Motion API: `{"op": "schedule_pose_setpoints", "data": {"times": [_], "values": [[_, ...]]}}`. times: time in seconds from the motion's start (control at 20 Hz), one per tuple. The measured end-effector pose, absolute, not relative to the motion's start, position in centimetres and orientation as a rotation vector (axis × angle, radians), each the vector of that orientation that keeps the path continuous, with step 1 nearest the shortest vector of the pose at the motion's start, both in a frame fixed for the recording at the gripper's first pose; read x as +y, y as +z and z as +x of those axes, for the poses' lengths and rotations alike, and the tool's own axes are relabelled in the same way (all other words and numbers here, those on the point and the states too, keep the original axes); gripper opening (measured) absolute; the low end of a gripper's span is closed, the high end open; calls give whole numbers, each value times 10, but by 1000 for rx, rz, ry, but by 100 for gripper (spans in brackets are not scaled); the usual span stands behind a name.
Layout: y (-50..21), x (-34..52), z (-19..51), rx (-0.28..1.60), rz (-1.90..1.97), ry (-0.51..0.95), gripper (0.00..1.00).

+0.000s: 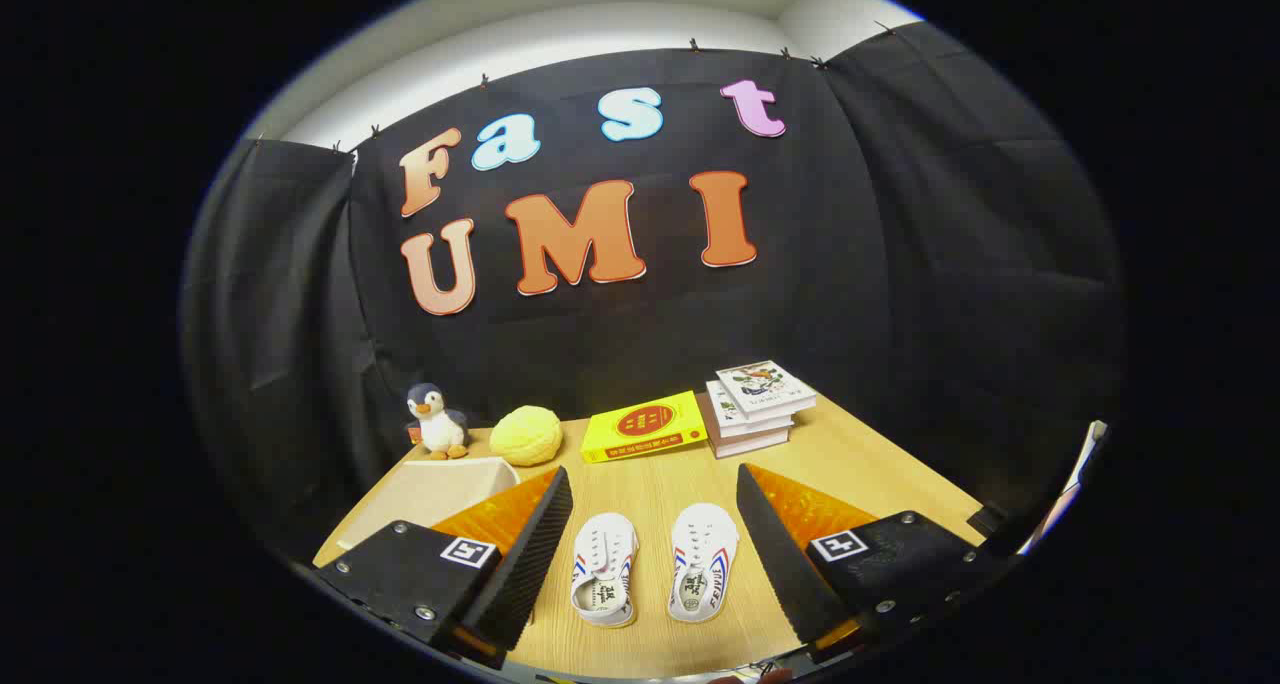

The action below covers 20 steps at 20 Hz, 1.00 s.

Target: Open the storage box then place both shoes into the box .Put the left shoe in first, then the right shoe, with the right side of both shoes facing outward in a uniform manner.

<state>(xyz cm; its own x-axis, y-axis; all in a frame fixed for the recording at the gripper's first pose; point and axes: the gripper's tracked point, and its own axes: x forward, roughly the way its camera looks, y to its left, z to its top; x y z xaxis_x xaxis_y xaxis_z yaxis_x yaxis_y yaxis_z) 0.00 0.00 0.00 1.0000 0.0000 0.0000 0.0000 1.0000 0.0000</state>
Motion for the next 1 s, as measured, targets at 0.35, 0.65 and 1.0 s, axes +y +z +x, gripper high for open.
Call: {"op": "schedule_pose_setpoints", "data": {"times": [0.35,0.65,1.0], "values": [[3,-8,14,34,-9,36,99],[5,-3,22,48,-24,92,99],[5,-7,28,48,-31,107,99]]}}
